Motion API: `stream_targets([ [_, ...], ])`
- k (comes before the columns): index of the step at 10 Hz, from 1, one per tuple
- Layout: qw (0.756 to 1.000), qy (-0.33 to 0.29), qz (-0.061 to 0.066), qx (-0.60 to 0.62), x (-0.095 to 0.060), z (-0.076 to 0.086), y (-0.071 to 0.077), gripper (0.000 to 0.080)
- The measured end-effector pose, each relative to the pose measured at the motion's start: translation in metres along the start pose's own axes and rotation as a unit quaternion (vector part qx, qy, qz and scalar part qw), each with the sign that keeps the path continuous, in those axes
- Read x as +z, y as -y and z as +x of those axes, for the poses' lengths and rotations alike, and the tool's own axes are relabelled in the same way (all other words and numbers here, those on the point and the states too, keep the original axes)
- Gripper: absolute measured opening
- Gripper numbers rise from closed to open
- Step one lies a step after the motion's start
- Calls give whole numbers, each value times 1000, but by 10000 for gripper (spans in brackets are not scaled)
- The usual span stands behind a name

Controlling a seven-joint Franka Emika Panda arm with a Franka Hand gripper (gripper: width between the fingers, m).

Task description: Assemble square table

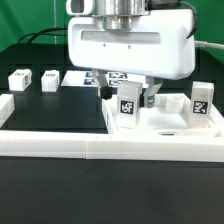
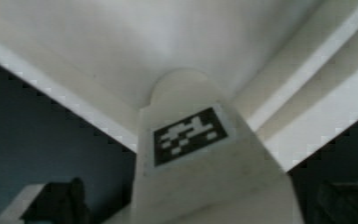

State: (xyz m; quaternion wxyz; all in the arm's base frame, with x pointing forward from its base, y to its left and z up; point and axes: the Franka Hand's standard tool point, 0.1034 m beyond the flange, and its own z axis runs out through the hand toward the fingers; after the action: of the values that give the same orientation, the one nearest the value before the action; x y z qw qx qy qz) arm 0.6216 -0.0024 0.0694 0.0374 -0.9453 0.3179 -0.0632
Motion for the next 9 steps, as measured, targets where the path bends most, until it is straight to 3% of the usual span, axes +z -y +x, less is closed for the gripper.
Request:
stream_targets([
  [3, 984, -1, 2, -178, 3, -6, 4, 649],
  [7, 984, 9, 0, -179, 3, -6, 2, 649],
  [8, 987, 73, -7, -145, 0, -17, 8, 649],
  [9, 986, 79, -5, -144, -2, -11, 15, 649],
])
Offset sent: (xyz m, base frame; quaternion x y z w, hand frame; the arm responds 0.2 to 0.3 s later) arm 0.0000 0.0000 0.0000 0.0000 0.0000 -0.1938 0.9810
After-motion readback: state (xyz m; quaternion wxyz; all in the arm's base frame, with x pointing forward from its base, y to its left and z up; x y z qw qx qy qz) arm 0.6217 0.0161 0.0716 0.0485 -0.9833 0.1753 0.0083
